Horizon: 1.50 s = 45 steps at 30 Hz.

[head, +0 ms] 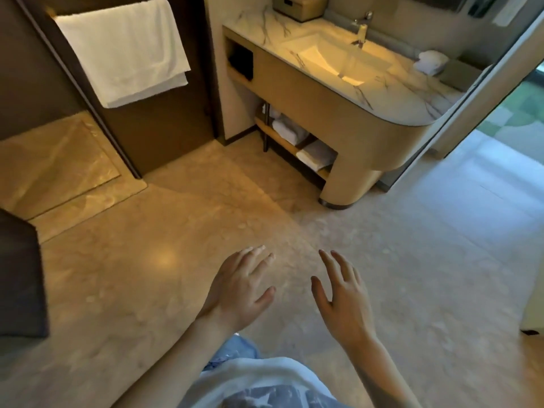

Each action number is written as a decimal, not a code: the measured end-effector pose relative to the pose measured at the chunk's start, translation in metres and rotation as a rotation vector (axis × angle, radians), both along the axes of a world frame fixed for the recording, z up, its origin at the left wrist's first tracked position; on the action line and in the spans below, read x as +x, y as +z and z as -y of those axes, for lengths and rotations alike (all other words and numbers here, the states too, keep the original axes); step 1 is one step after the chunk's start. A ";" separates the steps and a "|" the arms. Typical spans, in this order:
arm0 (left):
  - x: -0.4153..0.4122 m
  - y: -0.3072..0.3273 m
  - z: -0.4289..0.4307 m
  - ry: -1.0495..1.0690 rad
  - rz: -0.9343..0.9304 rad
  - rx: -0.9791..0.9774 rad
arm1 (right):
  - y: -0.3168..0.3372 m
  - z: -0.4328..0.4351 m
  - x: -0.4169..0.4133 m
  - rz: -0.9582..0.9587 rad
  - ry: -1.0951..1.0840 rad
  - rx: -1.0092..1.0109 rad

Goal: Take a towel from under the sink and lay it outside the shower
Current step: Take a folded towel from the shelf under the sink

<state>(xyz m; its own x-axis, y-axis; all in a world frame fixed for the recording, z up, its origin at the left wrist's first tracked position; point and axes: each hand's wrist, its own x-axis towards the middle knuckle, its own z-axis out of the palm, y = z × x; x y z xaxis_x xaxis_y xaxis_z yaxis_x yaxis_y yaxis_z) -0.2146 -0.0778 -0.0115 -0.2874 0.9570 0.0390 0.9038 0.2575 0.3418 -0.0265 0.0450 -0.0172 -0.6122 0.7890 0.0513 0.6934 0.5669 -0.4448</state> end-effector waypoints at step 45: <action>-0.531 -0.005 -0.363 0.011 -0.025 -0.079 | -0.014 -0.355 -0.487 -0.033 -0.095 -0.016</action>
<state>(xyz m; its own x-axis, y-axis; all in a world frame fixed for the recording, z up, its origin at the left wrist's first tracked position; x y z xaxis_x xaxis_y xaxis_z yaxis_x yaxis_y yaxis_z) -0.7455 0.2854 -0.0166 -0.2979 0.9541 -0.0296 0.9086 0.2929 0.2976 -0.5131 0.3999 -0.0308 -0.5327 0.8444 0.0570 0.7288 0.4919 -0.4763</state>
